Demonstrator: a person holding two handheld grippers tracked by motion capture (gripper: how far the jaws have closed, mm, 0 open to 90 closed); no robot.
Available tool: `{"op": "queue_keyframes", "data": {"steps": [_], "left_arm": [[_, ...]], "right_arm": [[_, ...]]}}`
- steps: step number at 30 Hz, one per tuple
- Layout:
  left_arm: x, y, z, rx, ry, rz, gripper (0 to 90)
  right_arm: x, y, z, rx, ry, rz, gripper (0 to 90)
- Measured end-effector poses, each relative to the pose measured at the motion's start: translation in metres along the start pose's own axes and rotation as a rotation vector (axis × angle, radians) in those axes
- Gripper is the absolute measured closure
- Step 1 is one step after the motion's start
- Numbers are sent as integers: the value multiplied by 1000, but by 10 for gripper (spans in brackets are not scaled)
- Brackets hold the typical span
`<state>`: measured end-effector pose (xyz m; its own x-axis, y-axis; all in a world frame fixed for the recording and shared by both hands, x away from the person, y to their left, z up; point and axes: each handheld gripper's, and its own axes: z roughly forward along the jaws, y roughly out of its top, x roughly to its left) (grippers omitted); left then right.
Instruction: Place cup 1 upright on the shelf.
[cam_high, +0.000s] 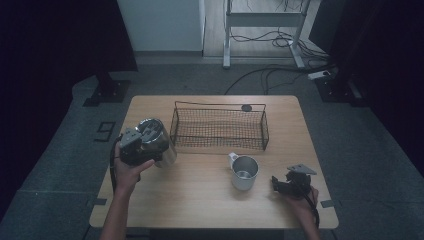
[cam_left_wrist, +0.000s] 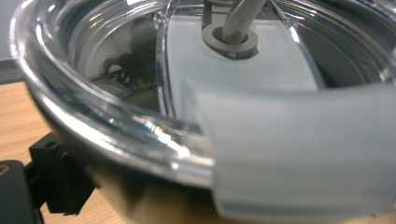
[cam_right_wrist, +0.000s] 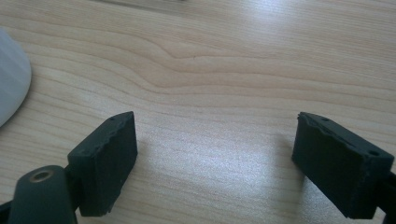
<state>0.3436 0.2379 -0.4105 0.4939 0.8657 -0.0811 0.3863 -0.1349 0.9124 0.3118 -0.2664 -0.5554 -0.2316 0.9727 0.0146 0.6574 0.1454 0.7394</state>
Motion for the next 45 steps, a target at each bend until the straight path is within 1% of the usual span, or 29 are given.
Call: {"op": "queue_keyframes", "data": {"steps": [8,15,19,21,25,31,33,38,41,45], "left_arm": [[-3,10,0,-10,-9,10,41],[-6,16,4,-14,-22,7,41],[-7,19,6,-12,-25,13,41],[-9,23,8,-6,-22,26,41],[-10,29,10,-12,-42,19,42],[-13,33,13,-15,-43,23,42],[-13,36,16,-9,-52,23,41],[-13,40,21,-7,-50,21,42],[-12,42,24,-8,-63,10,42],[-11,42,27,-17,-62,0,41]], "right_arm": [[0,0,0,1,-3,0,136],[0,0,0,-2,-7,5,138],[0,0,0,-2,-7,5,138],[0,0,0,-2,-7,5,138],[0,0,0,-2,-7,6,138],[0,0,0,-2,-8,7,138],[0,0,0,-2,-8,7,138],[0,0,0,-2,-8,7,138],[0,0,0,-3,-9,6,138],[0,0,0,-2,-10,5,138]]}}
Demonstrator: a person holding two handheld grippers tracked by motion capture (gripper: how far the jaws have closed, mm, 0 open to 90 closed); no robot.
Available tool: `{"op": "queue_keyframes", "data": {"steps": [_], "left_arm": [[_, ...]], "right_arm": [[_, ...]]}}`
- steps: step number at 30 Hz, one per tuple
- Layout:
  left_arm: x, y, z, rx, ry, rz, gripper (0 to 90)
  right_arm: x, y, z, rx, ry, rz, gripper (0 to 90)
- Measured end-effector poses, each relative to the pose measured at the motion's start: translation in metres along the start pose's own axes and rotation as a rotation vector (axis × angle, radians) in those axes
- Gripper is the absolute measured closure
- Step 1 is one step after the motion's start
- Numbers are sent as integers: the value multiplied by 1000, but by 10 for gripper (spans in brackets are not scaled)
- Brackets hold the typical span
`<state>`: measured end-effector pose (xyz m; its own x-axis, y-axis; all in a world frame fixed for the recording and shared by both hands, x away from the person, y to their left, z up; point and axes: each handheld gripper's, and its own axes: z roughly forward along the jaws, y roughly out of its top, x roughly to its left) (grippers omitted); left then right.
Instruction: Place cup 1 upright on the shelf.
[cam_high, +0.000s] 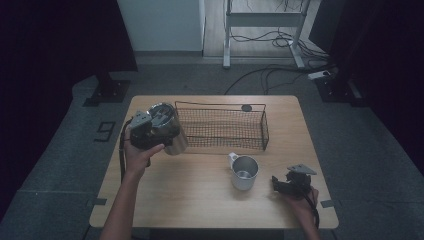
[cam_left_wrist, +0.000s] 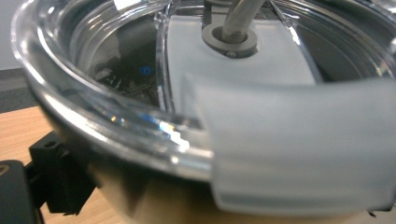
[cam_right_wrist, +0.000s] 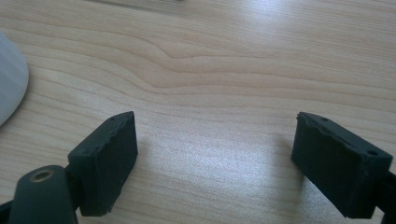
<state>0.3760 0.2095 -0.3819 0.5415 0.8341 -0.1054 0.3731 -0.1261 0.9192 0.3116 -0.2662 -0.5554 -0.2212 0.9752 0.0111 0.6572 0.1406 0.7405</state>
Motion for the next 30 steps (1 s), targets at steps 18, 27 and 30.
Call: {"op": "queue_keyframes", "data": {"steps": [18,27,30], "left_arm": [[-3,11,13,4,5,6,41],[-4,19,26,8,-1,12,41],[-5,21,29,8,-4,14,42]], "right_arm": [[0,0,0,2,1,-1,139],[0,0,0,2,0,-1,139],[0,0,0,2,-2,0,139]]}}
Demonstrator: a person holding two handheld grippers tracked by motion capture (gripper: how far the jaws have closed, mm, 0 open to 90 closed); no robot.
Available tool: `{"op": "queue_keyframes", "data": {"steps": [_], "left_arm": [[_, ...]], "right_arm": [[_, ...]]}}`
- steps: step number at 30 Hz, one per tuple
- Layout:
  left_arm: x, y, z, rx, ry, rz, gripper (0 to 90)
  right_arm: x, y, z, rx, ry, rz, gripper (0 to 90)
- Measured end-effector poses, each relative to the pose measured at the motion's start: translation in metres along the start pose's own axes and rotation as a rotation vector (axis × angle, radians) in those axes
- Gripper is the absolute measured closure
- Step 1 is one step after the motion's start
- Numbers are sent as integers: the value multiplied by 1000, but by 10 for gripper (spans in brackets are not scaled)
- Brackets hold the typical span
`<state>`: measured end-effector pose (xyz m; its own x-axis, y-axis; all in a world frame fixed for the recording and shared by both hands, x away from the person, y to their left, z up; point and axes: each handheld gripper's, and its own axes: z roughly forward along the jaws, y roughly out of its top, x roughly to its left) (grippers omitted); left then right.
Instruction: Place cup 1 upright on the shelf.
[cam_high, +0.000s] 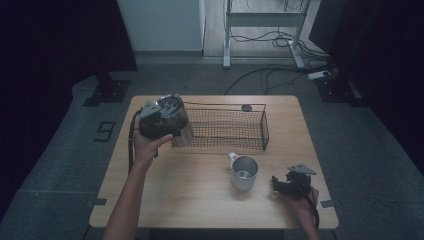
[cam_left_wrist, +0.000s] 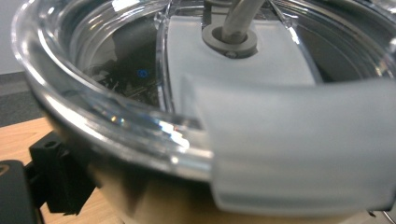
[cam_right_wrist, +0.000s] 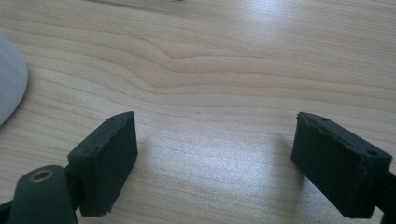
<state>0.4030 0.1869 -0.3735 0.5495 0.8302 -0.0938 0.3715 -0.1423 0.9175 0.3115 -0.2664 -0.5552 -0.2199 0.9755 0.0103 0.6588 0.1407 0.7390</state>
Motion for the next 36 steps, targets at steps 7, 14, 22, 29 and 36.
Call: {"op": "queue_keyframes", "data": {"steps": [7,14,22,29,36], "left_arm": [[1,1,6,2,-5,-17,42],[-2,3,14,7,9,-6,42],[-6,5,27,22,4,10,41],[-6,8,33,23,-5,7,41],[-5,9,41,38,-3,1,41]], "right_arm": [[0,0,0,-3,-2,0,140],[0,0,0,-3,-2,-2,141],[0,0,0,-3,-2,-3,140],[1,-1,0,-5,-3,1,148],[1,-1,0,-5,-2,3,147]]}}
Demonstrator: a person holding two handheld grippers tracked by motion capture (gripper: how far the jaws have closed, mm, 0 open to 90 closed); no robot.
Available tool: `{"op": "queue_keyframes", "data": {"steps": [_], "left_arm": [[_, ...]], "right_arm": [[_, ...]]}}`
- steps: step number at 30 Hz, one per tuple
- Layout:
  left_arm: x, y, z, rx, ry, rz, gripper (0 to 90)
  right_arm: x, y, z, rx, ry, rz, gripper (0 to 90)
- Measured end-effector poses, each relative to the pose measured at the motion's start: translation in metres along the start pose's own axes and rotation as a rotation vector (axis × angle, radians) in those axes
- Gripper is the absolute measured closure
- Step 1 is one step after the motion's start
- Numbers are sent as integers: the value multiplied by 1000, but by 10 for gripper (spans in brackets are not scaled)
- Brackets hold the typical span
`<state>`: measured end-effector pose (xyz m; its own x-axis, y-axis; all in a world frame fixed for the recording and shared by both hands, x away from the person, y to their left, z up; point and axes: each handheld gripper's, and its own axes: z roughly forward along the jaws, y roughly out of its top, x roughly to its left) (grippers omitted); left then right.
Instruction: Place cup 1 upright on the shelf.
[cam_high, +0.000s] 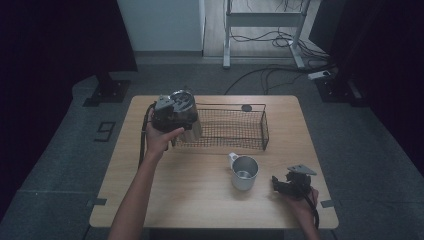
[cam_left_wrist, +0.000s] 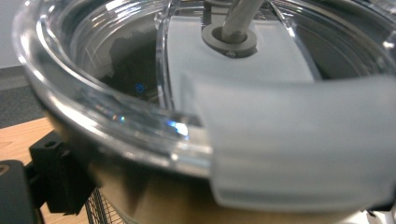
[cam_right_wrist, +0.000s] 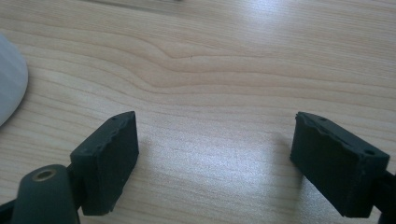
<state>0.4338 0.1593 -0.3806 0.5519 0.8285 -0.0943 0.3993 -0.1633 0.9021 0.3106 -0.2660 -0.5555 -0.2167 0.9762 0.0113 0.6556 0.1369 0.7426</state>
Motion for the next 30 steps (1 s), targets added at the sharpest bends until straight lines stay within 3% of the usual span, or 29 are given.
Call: {"op": "queue_keyframes", "data": {"steps": [30], "left_arm": [[7,13,41,31,26,-3,41]], "right_arm": [[0,-1,-1,1,-1,-1,148]]}}
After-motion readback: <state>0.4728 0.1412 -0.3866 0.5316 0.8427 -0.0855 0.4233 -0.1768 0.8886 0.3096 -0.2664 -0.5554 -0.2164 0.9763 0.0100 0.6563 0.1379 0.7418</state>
